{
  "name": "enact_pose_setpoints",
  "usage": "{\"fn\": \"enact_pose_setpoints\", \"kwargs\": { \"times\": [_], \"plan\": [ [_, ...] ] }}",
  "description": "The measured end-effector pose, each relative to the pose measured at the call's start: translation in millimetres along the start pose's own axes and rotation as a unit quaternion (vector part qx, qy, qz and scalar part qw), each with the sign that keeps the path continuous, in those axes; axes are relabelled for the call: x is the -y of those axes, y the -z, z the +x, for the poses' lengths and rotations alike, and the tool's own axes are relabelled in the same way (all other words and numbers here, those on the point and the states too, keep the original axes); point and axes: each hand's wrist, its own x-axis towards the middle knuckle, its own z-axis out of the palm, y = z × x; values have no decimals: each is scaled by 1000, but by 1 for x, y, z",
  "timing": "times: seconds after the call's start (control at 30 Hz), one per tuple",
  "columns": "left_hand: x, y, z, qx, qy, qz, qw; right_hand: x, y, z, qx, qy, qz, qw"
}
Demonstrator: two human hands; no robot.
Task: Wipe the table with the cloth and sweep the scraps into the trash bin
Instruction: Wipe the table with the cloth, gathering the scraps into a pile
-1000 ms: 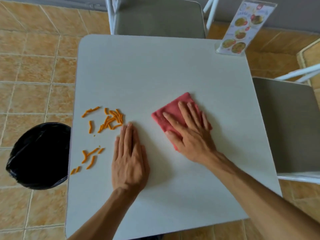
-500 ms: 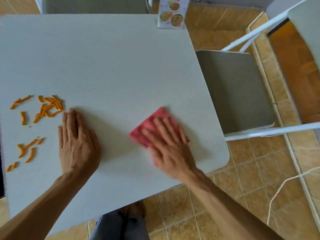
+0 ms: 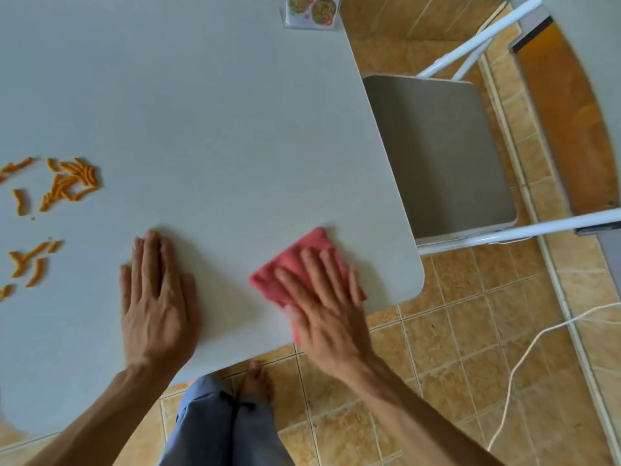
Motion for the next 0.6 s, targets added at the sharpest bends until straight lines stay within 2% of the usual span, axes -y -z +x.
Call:
{"fn": "enact_pose_setpoints", "kwargs": {
  "times": [0.03,0.13,0.2,0.27,0.33,0.43,0.5,0.53,0.6],
  "plan": [
    [0,1,0,0,-4,3,1000,-19,0,-2,0,-36,-23,999],
    [-1,-2,-1,-12,-1,13,1000,-60,2,-12,-3,-261,1,965],
    [-3,-4,-2,-20,4,12,1000,-53,2,-11,-26,-371,51,927],
    [-1,-5,-1,-23,3,10,1000,-25,-3,0,-30,-428,82,899],
    [0,-5,-1,-29,1,7,1000,17,-3,6,-21,-389,79,918],
    [2,-5,0,-39,-6,0,999,64,-3,-2,14,-167,47,985],
    [6,-2,0,-38,-15,-17,999,62,2,4,25,-65,47,996],
    [9,1,0,-34,-25,-27,999,54,4,15,17,-44,46,998],
    [18,7,-3,-20,-54,-44,997,35,7,48,-1,-55,33,998]
  ]
}}
